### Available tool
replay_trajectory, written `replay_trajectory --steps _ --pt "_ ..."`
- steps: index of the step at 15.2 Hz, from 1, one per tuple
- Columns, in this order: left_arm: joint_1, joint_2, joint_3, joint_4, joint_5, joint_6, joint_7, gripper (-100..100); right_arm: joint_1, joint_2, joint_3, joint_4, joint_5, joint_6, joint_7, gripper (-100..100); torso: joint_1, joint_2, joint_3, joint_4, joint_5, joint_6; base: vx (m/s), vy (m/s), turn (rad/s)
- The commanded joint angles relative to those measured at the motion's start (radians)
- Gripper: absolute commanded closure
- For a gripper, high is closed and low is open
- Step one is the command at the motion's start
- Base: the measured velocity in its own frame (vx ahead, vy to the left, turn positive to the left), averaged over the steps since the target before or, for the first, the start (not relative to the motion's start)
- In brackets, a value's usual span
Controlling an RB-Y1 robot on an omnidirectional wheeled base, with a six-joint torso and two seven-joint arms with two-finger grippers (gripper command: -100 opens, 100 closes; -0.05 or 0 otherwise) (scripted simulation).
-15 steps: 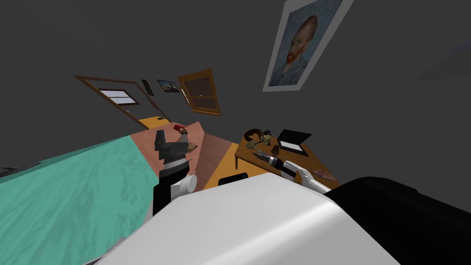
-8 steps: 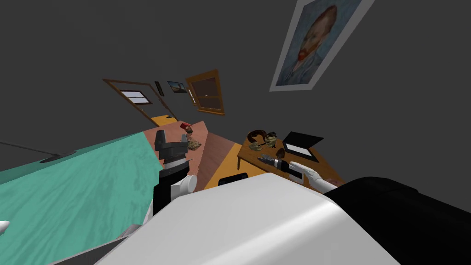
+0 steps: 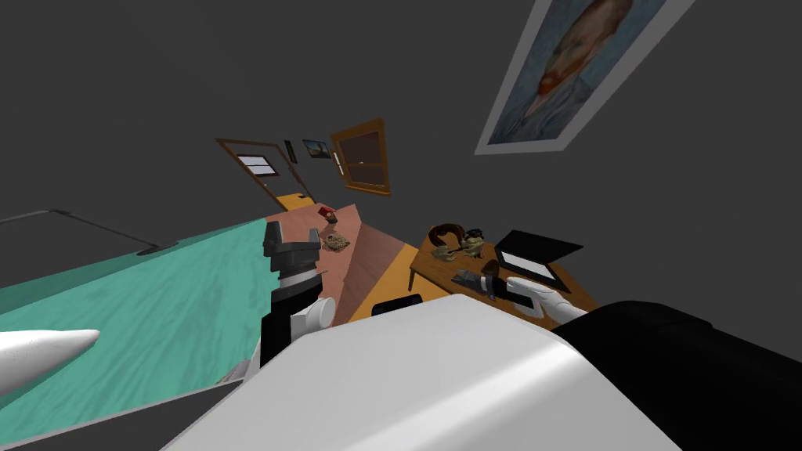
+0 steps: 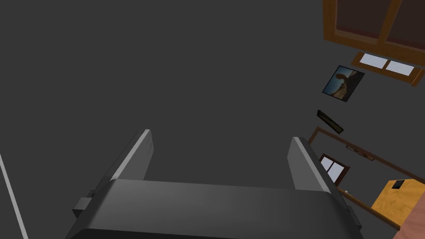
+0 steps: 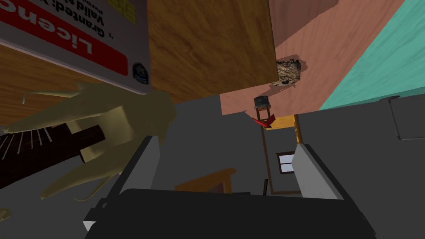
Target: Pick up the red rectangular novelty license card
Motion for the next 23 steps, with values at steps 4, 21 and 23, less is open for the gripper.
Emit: replay_trajectory --steps 4,21,23 --pt "0.0 0.0 0.0 0.0 0.0 0.0 0.0 0 0.003 -0.062 0.045 0.101 0.046 -0.019 0.028 -100 0.0 0.001 0.0 0.0 0.0 0.0 0.025 0.028 0.1" --pt "0.0 0.0 0.0 0.0 0.0 0.0 0.0 0 0.053 -0.22 0.238 0.395 0.218 -0.07 0.108 -100 0.001 -0.001 0.0 0.0 0.0 -0.001 0.048 0.036 0.143" --pt "0.0 0.0 0.0 0.0 0.0 0.0 0.0 0 0.04 -0.186 0.236 0.403 0.217 -0.059 0.109 -100 0.001 0.0 0.0 0.0 0.0 0.0 0.024 0.002 0.044"
